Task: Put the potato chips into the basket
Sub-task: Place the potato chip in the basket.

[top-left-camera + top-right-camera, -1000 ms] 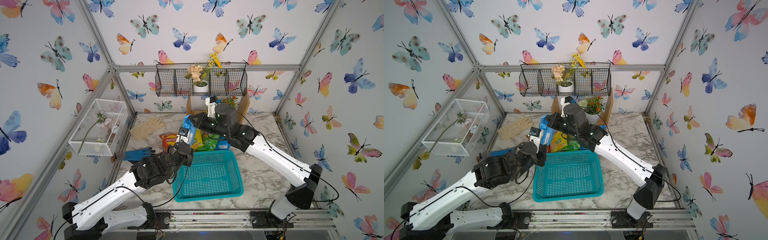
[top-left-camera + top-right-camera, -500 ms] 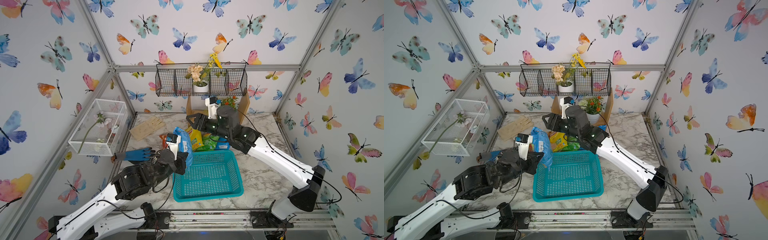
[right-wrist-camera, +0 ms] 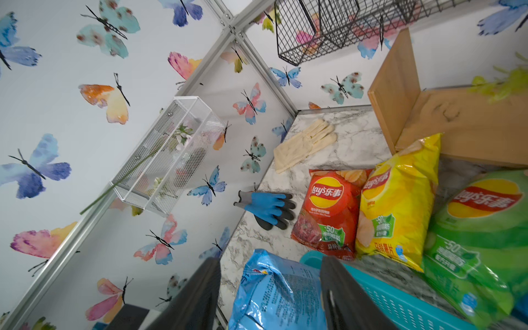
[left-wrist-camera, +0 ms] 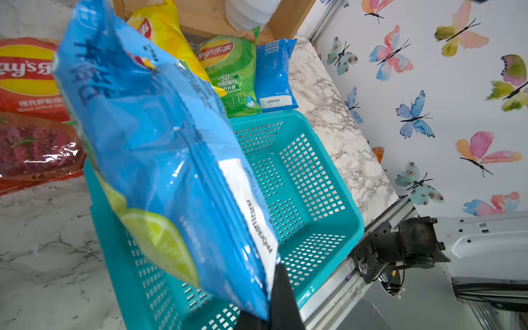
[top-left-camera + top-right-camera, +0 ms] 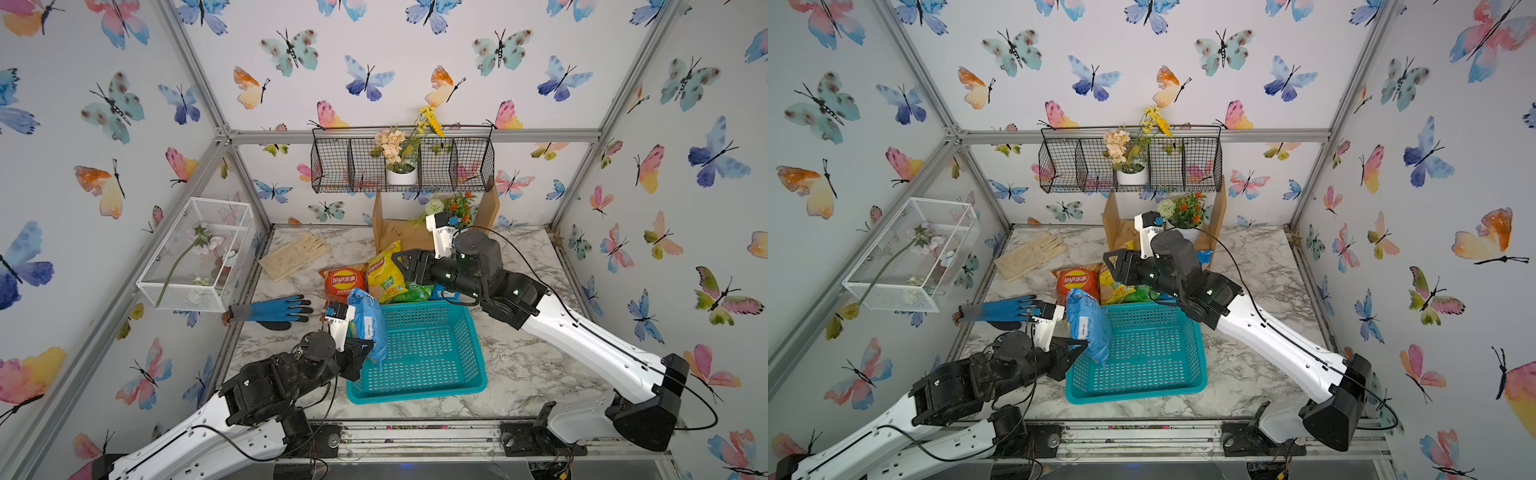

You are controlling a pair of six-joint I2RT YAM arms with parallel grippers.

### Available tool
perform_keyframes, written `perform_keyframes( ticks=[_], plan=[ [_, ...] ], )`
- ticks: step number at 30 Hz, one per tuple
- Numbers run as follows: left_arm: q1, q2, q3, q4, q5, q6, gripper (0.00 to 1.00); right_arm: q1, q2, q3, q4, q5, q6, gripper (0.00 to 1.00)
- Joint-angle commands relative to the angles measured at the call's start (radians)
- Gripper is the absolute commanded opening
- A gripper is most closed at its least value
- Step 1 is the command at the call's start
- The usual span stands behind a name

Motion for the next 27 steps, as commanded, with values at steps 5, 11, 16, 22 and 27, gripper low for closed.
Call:
perform_keyframes(
  ticks=[5,11,16,22,27],
  plan=[
    [0.005,-0.056,-0.051,-0.034,0.098,-0.055,0.0,0.006,0.001,-0.176,0.014,-0.129,-0.007,0.56],
    [0.006,-0.094,-0.071,-0.097,0.112,-0.069,0.0,0.01,0.058,-0.289,0.097,-0.216,0.032,0.49],
    [0.006,-0.118,-0.101,-0.118,0.136,-0.102,0.0,0.041,0.119,-0.316,0.121,-0.24,0.026,0.43],
    [0.006,-0.173,-0.098,-0.199,0.066,-0.156,0.11,0.081,0.186,-0.33,0.136,-0.253,0.03,0.4],
    [0.006,-0.221,-0.047,-0.277,-0.021,-0.196,0.63,0.099,0.236,-0.33,0.148,-0.254,0.035,0.4]
  ],
)
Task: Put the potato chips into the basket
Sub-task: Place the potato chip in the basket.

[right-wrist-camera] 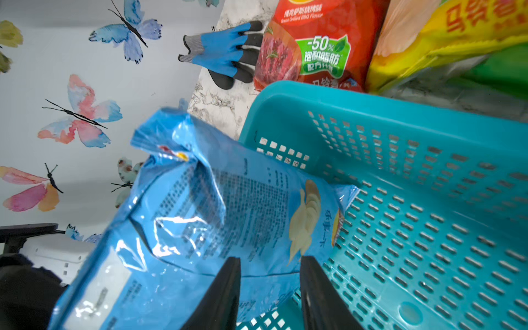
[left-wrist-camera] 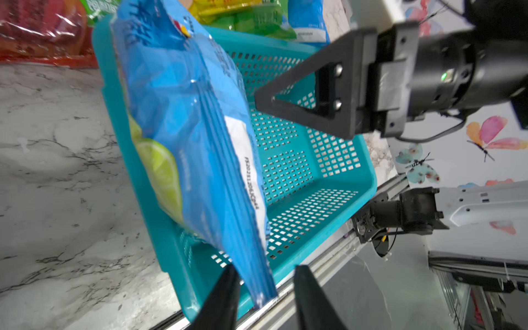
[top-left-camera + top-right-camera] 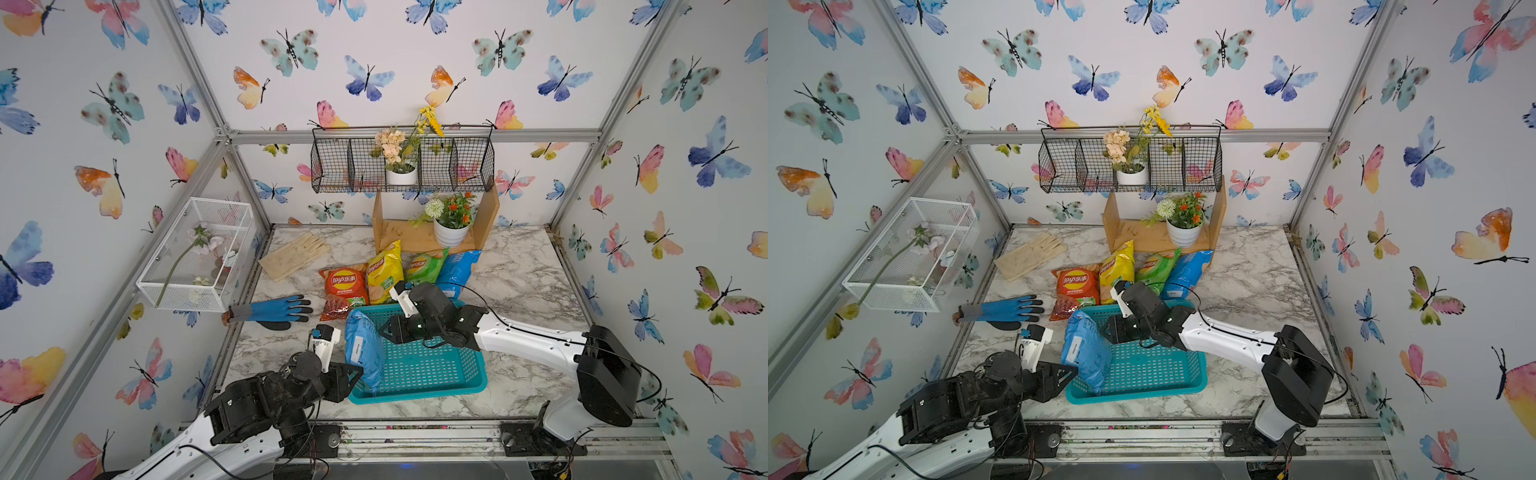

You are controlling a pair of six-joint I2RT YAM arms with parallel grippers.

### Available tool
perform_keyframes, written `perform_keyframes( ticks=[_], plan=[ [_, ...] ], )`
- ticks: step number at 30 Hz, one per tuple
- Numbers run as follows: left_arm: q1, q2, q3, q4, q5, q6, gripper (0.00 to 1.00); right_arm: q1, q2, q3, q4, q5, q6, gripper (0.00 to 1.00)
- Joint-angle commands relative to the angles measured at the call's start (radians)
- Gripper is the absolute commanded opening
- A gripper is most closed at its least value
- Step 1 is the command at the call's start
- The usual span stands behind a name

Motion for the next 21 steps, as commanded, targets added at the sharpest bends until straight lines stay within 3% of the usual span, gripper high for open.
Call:
perform_keyframes(
  ticks=[1,9,16,21],
  plan=[
    [0.005,-0.034,0.06,-0.084,-0.105,-0.042,0.68,0.011,0.034,-0.003,0.029,-0.023,0.005,0.4],
    [0.005,-0.016,0.166,-0.094,-0.203,-0.008,0.76,0.011,0.082,0.046,0.005,-0.004,-0.01,0.41],
    [0.005,0.063,0.263,-0.062,-0.242,0.067,0.84,0.011,-0.027,0.075,-0.122,0.127,-0.079,0.5],
    [0.005,0.117,0.32,-0.002,-0.275,0.132,0.89,0.008,-0.133,0.103,-0.247,0.291,-0.141,0.59]
  ],
)
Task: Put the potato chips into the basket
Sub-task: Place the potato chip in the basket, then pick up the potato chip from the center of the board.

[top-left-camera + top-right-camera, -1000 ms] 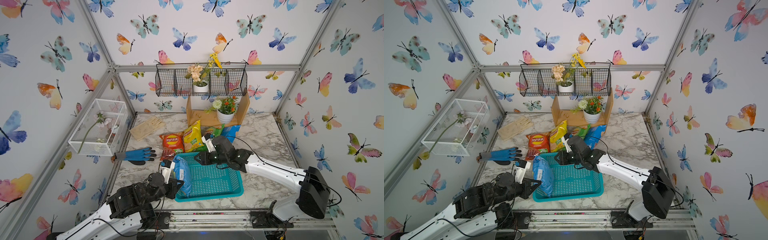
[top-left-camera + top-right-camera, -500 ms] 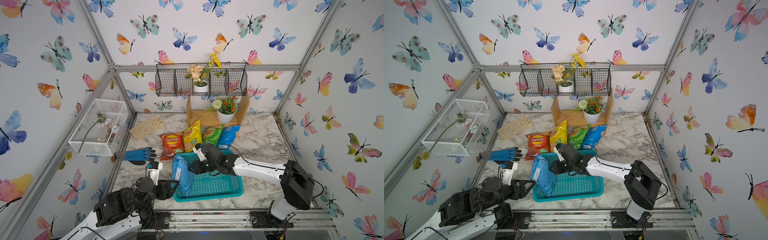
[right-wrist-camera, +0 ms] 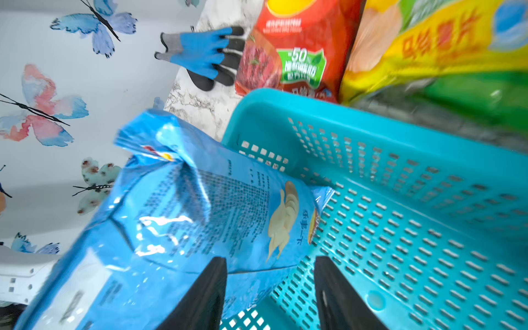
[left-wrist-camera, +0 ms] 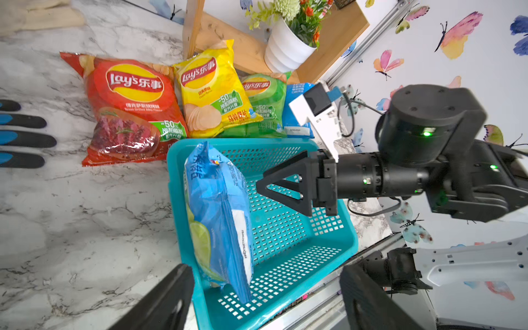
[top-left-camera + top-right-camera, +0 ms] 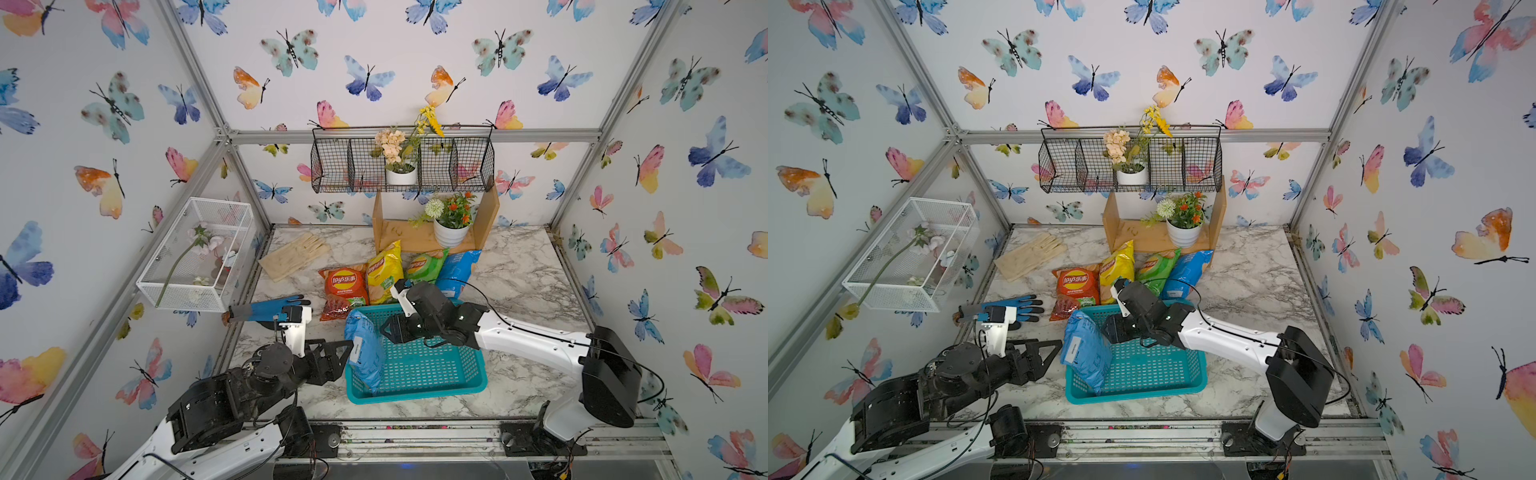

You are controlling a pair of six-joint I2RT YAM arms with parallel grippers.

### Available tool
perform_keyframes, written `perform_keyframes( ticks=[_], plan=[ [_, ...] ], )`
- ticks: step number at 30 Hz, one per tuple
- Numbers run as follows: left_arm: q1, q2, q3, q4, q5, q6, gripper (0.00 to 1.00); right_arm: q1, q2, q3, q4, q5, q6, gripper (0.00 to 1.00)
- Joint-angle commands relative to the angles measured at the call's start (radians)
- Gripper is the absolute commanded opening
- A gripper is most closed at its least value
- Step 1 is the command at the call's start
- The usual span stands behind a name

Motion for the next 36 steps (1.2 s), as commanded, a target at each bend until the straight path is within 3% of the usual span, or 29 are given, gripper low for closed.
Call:
perform_keyframes(
  ticks=[1,6,14,24,36],
  plan=[
    [0.005,0.039,0.047,0.066,-0.065,0.079,0.9,0.001,-0.083,0.036,-0.111,0.167,-0.068,0.61],
    [0.005,0.099,0.079,0.155,-0.07,0.148,0.95,-0.064,-0.185,0.003,-0.166,0.261,-0.099,0.67],
    [0.005,0.22,0.128,0.224,-0.039,0.22,0.96,-0.282,-0.28,-0.118,-0.16,0.243,-0.131,0.69],
    [0.005,0.227,0.067,0.28,0.009,0.19,0.96,-0.435,-0.207,-0.189,-0.043,0.149,-0.106,0.65],
    [0.005,0.157,-0.054,0.303,0.03,0.1,0.95,-0.503,-0.094,-0.231,0.11,0.076,0.009,0.64]
  ],
)
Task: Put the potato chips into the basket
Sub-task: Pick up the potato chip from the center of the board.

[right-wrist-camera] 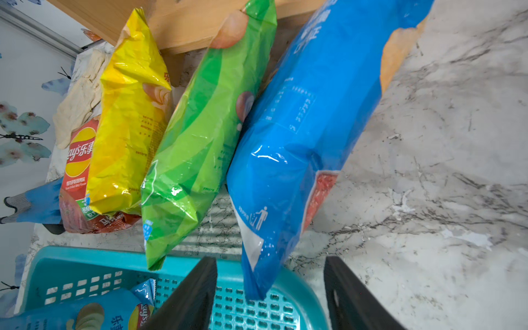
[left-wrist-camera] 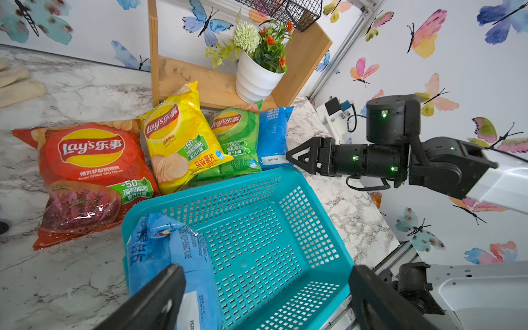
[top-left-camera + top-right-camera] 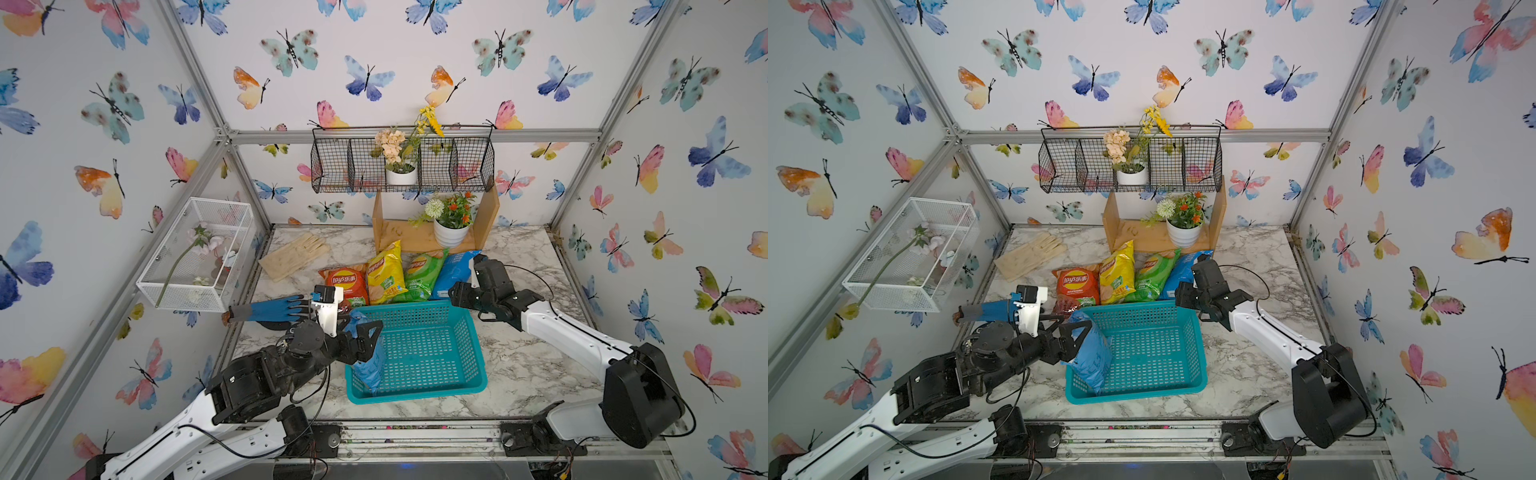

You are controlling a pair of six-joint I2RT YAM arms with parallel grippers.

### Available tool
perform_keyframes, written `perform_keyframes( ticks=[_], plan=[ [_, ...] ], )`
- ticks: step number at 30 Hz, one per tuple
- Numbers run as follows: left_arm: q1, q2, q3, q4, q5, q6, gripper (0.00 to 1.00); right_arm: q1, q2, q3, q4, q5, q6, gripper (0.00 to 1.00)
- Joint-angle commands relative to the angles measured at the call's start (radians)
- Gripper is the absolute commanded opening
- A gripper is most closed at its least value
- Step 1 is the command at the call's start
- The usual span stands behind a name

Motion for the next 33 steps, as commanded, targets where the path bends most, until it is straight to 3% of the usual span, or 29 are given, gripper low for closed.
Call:
perform_keyframes(
  ticks=[1,8,13,15,19,23,33],
  plan=[
    [0.005,-0.021,-0.024,0.022,0.026,-0.04,0.95,-0.01,0.027,-0.011,0.077,-0.043,0.05,0.64],
    [0.005,-0.037,-0.037,0.014,0.025,-0.051,0.95,-0.015,0.078,-0.007,0.119,-0.058,0.09,0.58],
    [0.005,-0.037,-0.039,0.014,0.024,-0.05,0.95,-0.017,0.092,-0.012,0.133,-0.061,0.109,0.48],
    [0.005,-0.035,-0.041,0.014,0.025,-0.049,0.95,-0.019,0.092,-0.014,0.138,-0.06,0.115,0.42],
    [0.005,-0.031,-0.042,0.017,0.027,-0.048,0.95,-0.024,0.08,-0.01,0.13,-0.051,0.122,0.18],
    [0.005,-0.02,-0.031,0.017,0.026,-0.038,0.95,-0.031,0.052,0.009,0.104,-0.016,0.127,0.02],
    [0.005,0.048,0.027,0.02,0.038,0.005,0.94,-0.106,-0.063,0.039,0.038,0.027,0.156,0.02]
  ],
)
